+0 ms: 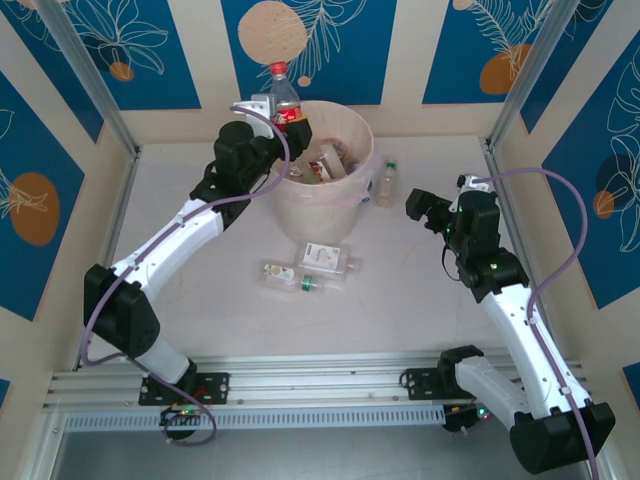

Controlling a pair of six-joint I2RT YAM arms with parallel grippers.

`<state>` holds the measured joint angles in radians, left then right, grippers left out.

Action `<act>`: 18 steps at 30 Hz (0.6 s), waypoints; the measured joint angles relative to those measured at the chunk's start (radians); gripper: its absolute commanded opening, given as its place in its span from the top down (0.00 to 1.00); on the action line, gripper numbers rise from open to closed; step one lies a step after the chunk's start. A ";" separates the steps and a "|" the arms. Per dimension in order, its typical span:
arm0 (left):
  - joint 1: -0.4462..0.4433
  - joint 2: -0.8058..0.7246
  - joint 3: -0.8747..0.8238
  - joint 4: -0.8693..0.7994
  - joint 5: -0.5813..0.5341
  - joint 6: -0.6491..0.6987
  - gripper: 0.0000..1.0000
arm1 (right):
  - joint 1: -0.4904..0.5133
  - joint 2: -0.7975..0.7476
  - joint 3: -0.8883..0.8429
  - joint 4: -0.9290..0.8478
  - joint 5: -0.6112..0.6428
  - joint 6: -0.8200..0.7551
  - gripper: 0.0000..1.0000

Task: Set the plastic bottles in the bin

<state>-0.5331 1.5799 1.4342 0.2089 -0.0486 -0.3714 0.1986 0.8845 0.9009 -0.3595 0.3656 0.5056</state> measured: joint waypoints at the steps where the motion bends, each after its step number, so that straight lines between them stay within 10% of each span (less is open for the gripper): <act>1: -0.002 0.000 -0.001 -0.013 -0.012 -0.011 0.18 | 0.000 0.000 0.000 0.000 0.000 0.000 0.00; 18: -0.006 -0.106 -0.069 -0.106 -0.167 -0.066 0.00 | -0.003 0.009 -0.013 -0.001 -0.006 0.004 0.01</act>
<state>-0.5392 1.4734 1.3655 0.1028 -0.2153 -0.4377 0.1959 0.8936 0.8879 -0.3603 0.3595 0.5098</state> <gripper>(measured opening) 0.999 0.995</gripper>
